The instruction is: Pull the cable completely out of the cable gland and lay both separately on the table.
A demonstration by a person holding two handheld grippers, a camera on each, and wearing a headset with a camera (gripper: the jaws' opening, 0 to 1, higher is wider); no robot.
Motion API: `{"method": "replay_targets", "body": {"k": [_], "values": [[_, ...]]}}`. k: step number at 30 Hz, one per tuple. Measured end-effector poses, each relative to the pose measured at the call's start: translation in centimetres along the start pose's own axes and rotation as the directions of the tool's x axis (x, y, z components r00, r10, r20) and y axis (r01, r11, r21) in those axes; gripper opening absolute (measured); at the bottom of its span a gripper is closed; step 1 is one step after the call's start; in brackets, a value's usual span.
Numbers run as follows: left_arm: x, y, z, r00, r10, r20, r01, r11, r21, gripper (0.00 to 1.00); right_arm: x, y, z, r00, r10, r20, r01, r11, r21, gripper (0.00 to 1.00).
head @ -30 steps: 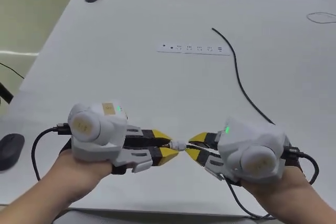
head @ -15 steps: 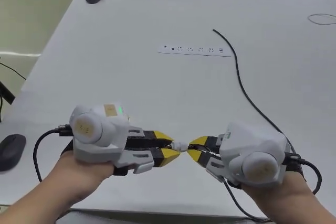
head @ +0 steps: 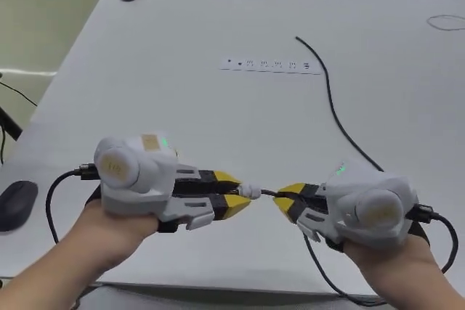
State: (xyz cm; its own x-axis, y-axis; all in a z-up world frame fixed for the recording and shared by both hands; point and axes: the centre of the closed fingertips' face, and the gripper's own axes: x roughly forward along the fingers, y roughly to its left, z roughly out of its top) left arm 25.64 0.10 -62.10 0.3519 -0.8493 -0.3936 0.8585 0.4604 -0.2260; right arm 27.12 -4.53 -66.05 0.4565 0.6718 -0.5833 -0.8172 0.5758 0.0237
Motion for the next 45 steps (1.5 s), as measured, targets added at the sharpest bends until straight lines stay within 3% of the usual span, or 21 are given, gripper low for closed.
{"method": "replay_targets", "body": {"k": [6, 11, 16, 19, 22, 26, 29, 32, 36, 37, 38, 40, 42, 44, 45], "values": [[-0.1, -0.3, -0.2, 1.0, 0.001, 0.003, -0.001, 1.0, 0.0, 0.15, -0.2, -0.9, -1.8, 1.0, -0.009, -0.002, 0.01, 0.992, 0.129, 0.0], [-0.2, -0.4, -0.4, 1.0, 0.004, 0.003, -0.004, 1.0, 0.004, 0.15, -0.3, -1.6, -3.5, 0.9997, -0.023, -0.011, 0.025, 0.969, 0.248, 0.0], [-0.3, -0.7, -0.4, 1.0, -0.001, -0.001, 0.001, 1.0, 0.015, 0.15, -0.4, -2.1, -5.1, 0.9987, -0.036, -0.036, 0.046, 0.935, 0.353, 0.0], [-0.4, -0.8, -0.4, 1.0, -0.003, 0.0, 0.003, 1.0, 0.021, 0.15, -0.4, -2.2, -6.3, 0.9979, -0.03, -0.057, 0.053, 0.887, 0.46, 0.0], [-0.4, -0.9, -0.4, 1.0, -0.005, -0.001, 0.005, 1.0, 0.026, 0.15, -0.2, -2.7, -7.4, 0.9956, -0.05, -0.079, 0.082, 0.868, 0.49, 0.0], [-0.4, -0.9, -0.4, 1.0, -0.002, 0.003, 0.001, 1.0, 0.025, 0.15, -0.1, -3.1, -8.3, 0.9939, -0.056, -0.095, 0.1, 0.818, 0.566, 0.0], [-0.5, -1.1, -0.3, 1.0, -0.004, 0.008, 0.004, 1.0, 0.028, 0.15, 0.0, -3.5, -9.1, 0.9921, -0.059, -0.11, 0.114, 0.79, 0.603, 0.0], [-0.5, -1.1, -0.4, 0.9999, -0.008, 0.008, 0.007, 0.999, 0.035, 0.15, 0.0, -3.7, -10.1, 0.9909, -0.057, -0.122, 0.124, 0.733, 0.668, 0.0], [-0.5, -1.2, -0.4, 0.9999, -0.01, 0.011, 0.01, 0.999, 0.035, 0.15, 0.1, -3.8, -11.2, 0.9874, -0.05, -0.15, 0.143, 0.687, 0.713, 0.0], [-0.5, -1.2, -0.4, 0.9999, -0.012, 0.011, 0.012, 0.999, 0.034, 0.15, 0.3, -3.6, -11.5, 0.9879, -0.04, -0.15, 0.14, 0.647, 0.749, 0.0], [-0.5, -1.2, -0.3, 0.9998, -0.013, 0.012, 0.012, 0.999, 0.035, 0.15, 0.3, -3.7, -11.8, 0.9878, -0.042, -0.15, 0.143, 0.632, 0.761, 0.0], [-0.5, -1.2, -0.4, 0.9998, -0.014, 0.011, 0.014, 0.999, 0.034, 0.15, 0.3, -3.8, -12.1, 0.9862, -0.044, -0.16, 0.151, 0.632, 0.76, 0.0], [-0.4, -1.3, -0.4, 0.9998, -0.017, 0.008, 0.017, 0.999, 0.036, 0.15, 0.3, -3.7, -12.1, 0.9871, -0.042, -0.155, 0.148, 0.613, 0.776, 0.01], [-0.4, -1.4, -0.4, 0.9998, -0.019, 0.009, 0.019, 0.999, 0.034, 0.15, 0.3, -3.6, -11.9, 0.987, -0.042, -0.155, 0.148, 0.619, 0.771, 0.01], [-0.4, -1.3, -0.4, 0.9998, -0.019, 0.009, 0.019, 0.999, 0.035, 0.15, 0.3, -3.5, -11.8, 0.9865, -0.046, -0.157, 0.151, 0.629, 0.763, 0.01]]}}
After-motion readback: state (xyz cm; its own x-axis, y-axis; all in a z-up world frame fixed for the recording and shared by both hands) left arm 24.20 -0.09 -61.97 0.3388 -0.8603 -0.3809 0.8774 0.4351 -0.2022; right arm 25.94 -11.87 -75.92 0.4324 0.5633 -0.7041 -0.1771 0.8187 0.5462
